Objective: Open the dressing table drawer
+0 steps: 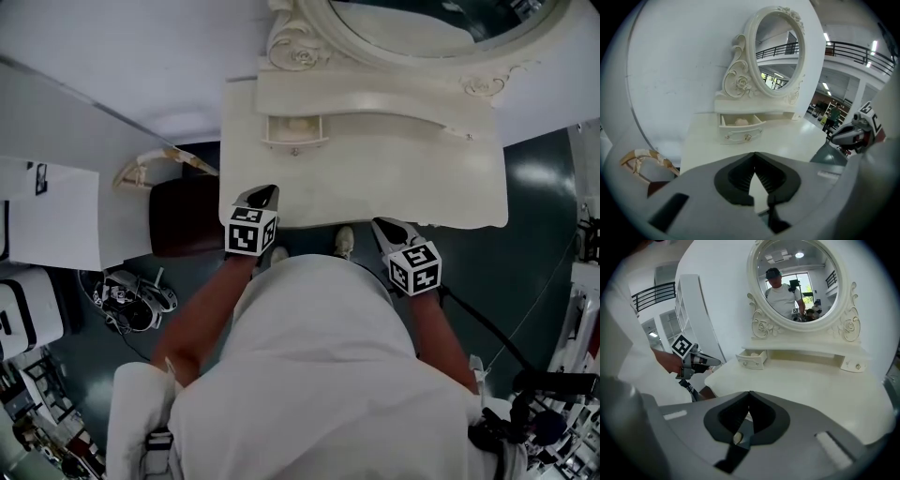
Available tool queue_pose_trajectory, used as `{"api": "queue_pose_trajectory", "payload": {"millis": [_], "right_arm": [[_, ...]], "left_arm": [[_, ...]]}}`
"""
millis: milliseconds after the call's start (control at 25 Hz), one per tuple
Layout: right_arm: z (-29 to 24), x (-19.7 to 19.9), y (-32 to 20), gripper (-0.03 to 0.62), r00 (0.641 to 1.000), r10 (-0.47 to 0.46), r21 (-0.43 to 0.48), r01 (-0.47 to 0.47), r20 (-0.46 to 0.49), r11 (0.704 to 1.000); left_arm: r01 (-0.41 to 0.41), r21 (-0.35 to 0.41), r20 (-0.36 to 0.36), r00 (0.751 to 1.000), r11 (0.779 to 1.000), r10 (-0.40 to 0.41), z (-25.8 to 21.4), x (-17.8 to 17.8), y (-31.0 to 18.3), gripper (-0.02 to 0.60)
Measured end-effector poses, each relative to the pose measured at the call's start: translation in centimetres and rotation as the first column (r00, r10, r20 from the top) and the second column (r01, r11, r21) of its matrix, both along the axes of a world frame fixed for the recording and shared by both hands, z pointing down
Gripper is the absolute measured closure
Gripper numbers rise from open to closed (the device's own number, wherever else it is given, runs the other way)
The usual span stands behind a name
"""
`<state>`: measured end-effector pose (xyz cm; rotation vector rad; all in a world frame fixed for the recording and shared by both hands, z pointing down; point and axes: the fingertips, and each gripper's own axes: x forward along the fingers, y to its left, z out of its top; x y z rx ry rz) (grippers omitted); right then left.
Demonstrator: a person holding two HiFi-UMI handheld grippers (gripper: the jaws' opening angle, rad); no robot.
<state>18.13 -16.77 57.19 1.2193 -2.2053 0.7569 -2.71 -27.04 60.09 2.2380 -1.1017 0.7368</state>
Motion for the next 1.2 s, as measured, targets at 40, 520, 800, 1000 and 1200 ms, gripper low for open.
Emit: {"api": "queue_pose_trajectory", "payload": {"millis": [40,520,800,1000,1200], "right_arm": [[-0.1,-0.6,0.2,0.592,1.0,0.006,0.003,-0.006,0.0,1.0],[-1.1,-7.3,3.4,0.594,0.999,0.039,0.022,-0.038,-0.033,0.999],[-1.2,-11.4,4.1,0.594,0.999,0.033,0.033,-0.031,-0.035,0.999],[-0.6,-14.5,4.1,0.594,0.999,0.01,0.033,-0.009,-0.04,0.999],[-0.3,-16.2,4.2,0.594,0.999,-0.006,0.035,0.007,-0.049,0.999]], "left_arm": [[-0.014,0.0,-0.012,1.0,1.0,0.014,-0.5,-0.3,0.5,0.579],[-0.221,0.042,-0.133,0.965,0.974,0.225,-6.2,-4.1,6.8,0.578],[-0.367,0.061,-0.115,0.921,0.928,0.372,-7.0,-5.9,9.9,0.578],[-0.4,0.056,-0.136,0.905,0.915,0.403,-6.9,-7.8,10.9,0.578],[-0.406,0.058,-0.141,0.901,0.912,0.41,-6.4,-9.1,11.3,0.578]]}}
